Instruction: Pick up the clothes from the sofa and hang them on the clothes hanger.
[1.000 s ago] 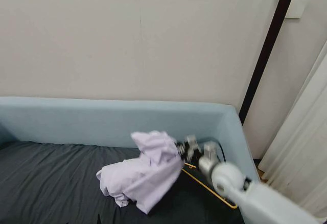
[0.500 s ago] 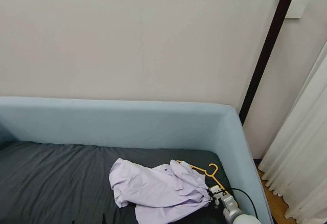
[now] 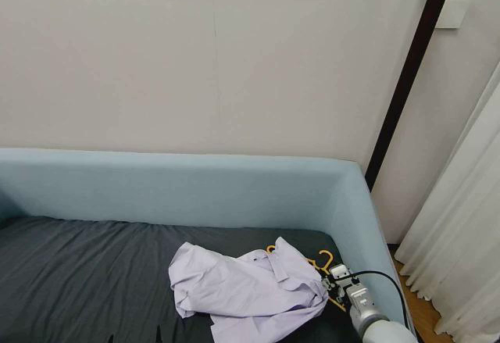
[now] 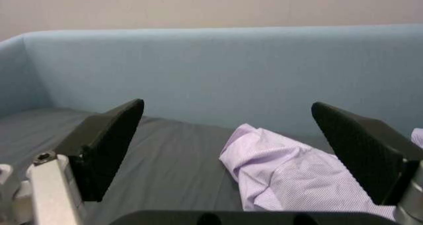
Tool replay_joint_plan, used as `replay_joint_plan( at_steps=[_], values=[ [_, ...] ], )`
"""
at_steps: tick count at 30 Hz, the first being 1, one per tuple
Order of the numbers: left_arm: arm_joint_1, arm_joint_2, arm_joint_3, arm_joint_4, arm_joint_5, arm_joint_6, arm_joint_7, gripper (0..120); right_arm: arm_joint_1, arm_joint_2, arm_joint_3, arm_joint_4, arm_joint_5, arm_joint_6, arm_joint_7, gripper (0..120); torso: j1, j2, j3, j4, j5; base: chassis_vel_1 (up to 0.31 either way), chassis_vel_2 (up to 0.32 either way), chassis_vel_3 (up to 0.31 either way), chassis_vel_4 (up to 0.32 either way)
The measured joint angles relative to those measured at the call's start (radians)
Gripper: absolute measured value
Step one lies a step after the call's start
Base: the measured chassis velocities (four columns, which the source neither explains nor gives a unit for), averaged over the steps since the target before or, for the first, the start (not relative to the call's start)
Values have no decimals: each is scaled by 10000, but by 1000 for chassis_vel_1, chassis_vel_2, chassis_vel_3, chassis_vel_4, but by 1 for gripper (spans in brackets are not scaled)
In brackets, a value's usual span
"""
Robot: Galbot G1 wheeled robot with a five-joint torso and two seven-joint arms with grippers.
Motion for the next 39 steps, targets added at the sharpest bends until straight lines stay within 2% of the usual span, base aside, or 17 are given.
replay_joint_plan(
  at_steps=[3,4,6,8,9,10,12,14,18,24,27,34,38,39],
  values=[
    [68,-39,-22,7,55,-19,0,100,490,232,-917,-252,-10,104,-267,79,0,0,0,0,1,0,0,0,0],
    [68,-39,-22,7,55,-19,0,100,490,232,-917,-252,-10,104,-267,79,0,0,0,0,1,0,0,0,0],
    [162,-130,-64,9,112,-50,-5,100,1539,909,-2119,-1721,-169,397,-451,91,1,0,1,1,-1,0,0,0,0],
    [185,-148,-72,1,121,-53,-3,100,1748,1059,-2290,-2005,-192,441,-500,93,1,-1,2,2,4,0,0,0,0],
    [228,-204,-114,-10,159,-85,-3,100,2320,1433,-2707,-2817,-295,628,-766,98,2,-1,2,5,3,0,0,0,0],
    [228,-204,-114,-10,159,-85,-3,100,2320,1433,-2707,-2817,-295,628,-766,98,2,-1,2,5,3,0,0,0,0],
    [298,-312,-173,-13,197,-151,-10,100,3002,2118,-3208,-4231,-954,1091,-1009,100,2,-2,2,4,1,0,0,0,0],
    [324,-335,-182,-23,198,-162,-13,100,3110,2265,-3275,-4501,-1094,1150,-1030,100,3,-2,2,2,3,0,0,0,0],
    [494,-328,-221,-102,207,-236,-15,100,3419,3047,-3534,-5930,-1667,1180,-946,100,3,-2,2,1,0,0,0,0,0],
    [575,-152,-233,-89,244,-328,-21,100,3396,3415,-3417,-6547,-1935,1155,-622,100,2,-1,2,-1,-1,0,0,0,0],
    [589,-27,-262,-31,262,-406,-25,100,3394,3615,-3346,-6920,-2236,1195,-491,88,2,-1,1,0,-1,0,0,0,0],
    [578,-27,-265,-58,263,-426,-30,100,3416,3770,-3325,-7294,-2601,1287,-314,76,2,-1,1,1,0,0,0,0,0],
    [496,-32,-197,-26,258,-431,-31,100,3420,3773,-3327,-7373,-2810,1315,-150,56,2,-1,1,1,0,0,0,0,0],
    [496,-32,-197,-26,258,-431,-31,100,3420,3773,-3327,-7373,-2810,1315,-150,56,2,-1,1,1,0,0,0,0,0]
  ],
)
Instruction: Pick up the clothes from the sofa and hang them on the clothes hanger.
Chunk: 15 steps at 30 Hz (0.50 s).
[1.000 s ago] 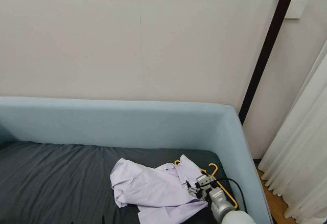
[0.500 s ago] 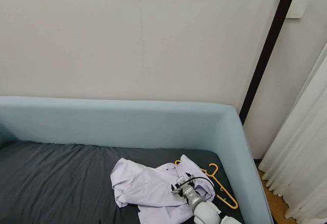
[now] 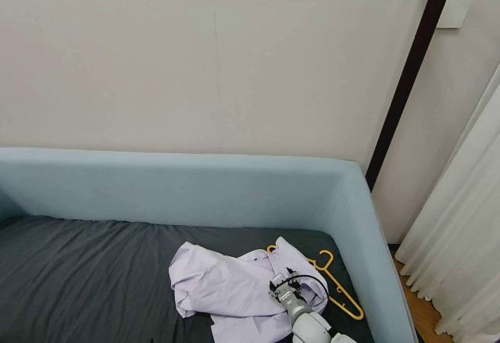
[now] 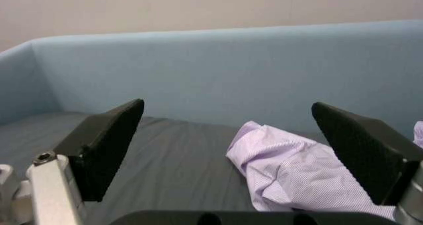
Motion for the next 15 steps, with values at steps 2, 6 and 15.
replay_joint_plan(
  at_steps=[2,6,15],
  values=[
    [-40,-1,22,16,-6,0,1,100,-24,-39,0,-2,-99,20,45,46,0,0,0,1,0,0,0,0,0],
    [-75,3,32,32,-28,-1,5,100,-77,-128,-36,-15,-175,32,58,33,0,0,0,-2,0,0,0,0,0],
    [-84,3,42,63,-39,-27,12,100,-11,-95,-164,-200,-275,-137,199,0,0,1,0,0,1,0,0,0,0]
  ],
)
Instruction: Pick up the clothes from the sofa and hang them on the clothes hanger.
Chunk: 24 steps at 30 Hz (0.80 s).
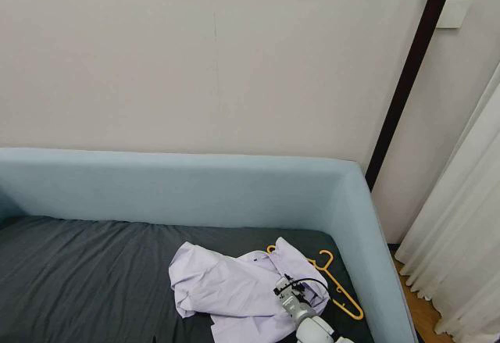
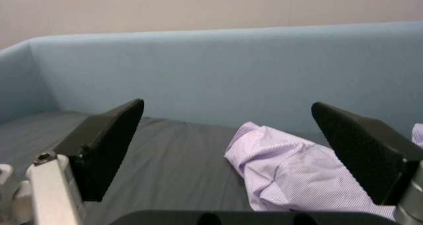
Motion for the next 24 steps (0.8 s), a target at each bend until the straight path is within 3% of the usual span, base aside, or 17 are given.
replay_joint_plan(
  at_steps=[8,18,20,22,24],
  values=[
    [5,49,-8,-18,-6,-1,6,100,58,-115,17,203,356,-116,125,0,0,-1,0,0,0,0,0,0,0],
    [-157,464,-37,-208,-227,255,20,100,212,-1305,296,2843,715,-41,106,0,0,0,0,1,1,0,0,0,0],
    [-115,724,-54,-334,-304,315,16,100,480,-1714,297,3441,783,17,-18,0,0,0,0,0,-2,0,0,0,0],
    [210,1495,-241,-627,-571,380,-12,100,1008,-2351,168,4078,1046,118,-171,0,0,0,0,0,-2,0,0,0,0],
    [266,1621,-283,-679,-627,394,-12,100,1082,-2431,155,4148,1075,141,-197,0,0,0,0,0,-1,0,0,0,0]
  ],
)
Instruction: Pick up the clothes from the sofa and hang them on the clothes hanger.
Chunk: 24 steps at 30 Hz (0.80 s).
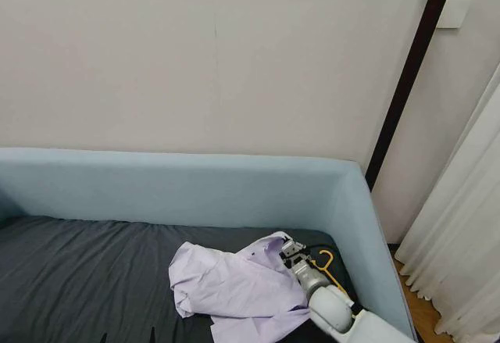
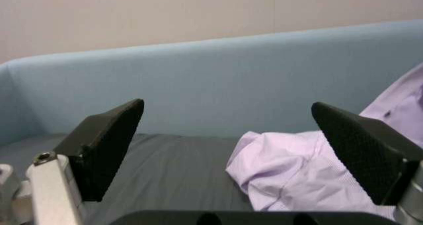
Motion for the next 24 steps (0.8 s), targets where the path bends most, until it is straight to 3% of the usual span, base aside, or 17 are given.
replay_joint_plan(
  at_steps=[3,12,17,24],
  values=[
    [389,978,-315,-669,-511,263,-31,100,563,-501,186,657,153,122,-181,0,-1,0,0,-1,1,0,0,0,0],
    [558,1189,-327,-1866,-850,858,-162,100,1524,-1120,563,2044,972,24,-218,0,-1,0,0,1,-1,0,0,0,0],
    [550,1762,-662,-2318,-1342,1144,-302,100,2253,-1428,544,2700,1459,-34,-270,0,-1,0,0,1,1,0,0,0,0],
    [-224,2859,-1419,-2519,-2932,1526,77,100,2884,-1986,977,3405,2182,310,-596,0,-1,0,0,-1,0,0,0,0,0]
  ],
)
